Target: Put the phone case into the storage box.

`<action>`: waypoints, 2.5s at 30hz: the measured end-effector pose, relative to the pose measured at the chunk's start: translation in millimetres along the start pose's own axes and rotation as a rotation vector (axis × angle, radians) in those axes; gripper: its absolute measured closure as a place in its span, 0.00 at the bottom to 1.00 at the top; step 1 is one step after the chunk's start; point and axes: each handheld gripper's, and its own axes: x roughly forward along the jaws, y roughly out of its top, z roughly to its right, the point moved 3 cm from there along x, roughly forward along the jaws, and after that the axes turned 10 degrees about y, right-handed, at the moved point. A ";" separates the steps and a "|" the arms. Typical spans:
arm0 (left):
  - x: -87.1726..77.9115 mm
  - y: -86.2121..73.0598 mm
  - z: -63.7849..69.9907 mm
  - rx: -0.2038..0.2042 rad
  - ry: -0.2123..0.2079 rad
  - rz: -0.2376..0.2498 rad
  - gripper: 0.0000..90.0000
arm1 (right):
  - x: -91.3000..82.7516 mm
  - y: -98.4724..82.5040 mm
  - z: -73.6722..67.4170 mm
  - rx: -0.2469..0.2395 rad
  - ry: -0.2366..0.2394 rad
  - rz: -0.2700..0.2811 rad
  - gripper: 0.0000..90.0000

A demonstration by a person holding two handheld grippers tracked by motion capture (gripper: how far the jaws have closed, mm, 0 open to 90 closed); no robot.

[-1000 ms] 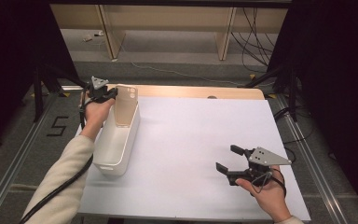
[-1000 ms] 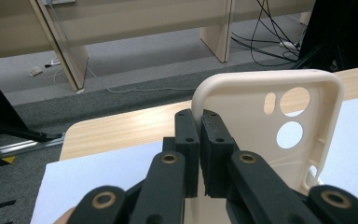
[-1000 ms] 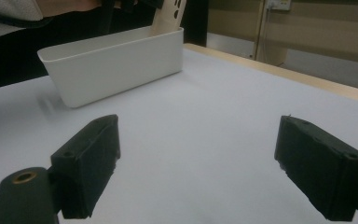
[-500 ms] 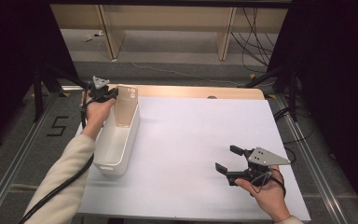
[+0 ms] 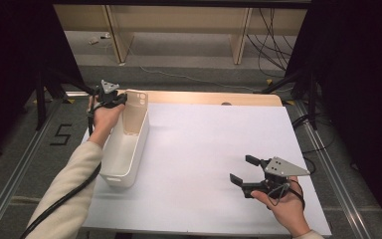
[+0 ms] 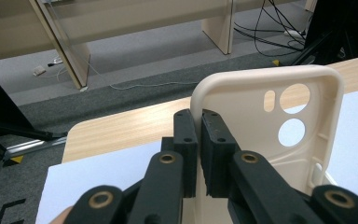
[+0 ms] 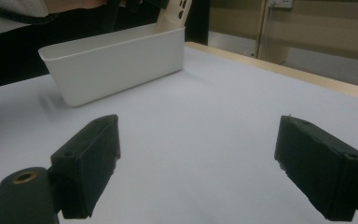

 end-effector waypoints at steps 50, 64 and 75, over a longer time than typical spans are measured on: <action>7.9 -0.8 -4.5 0.032 0.010 -0.051 0.90 | -0.6 -0.4 -2.9 0.032 0.014 -0.008 0.17; -7.6 4.8 -2.0 0.039 -0.030 -0.076 0.48 | -0.8 -0.4 -2.8 0.028 0.012 -0.016 0.17; -29.9 6.7 -0.1 0.056 -0.097 -0.037 0.26 | -0.3 -0.2 -2.7 0.030 0.013 -0.014 0.17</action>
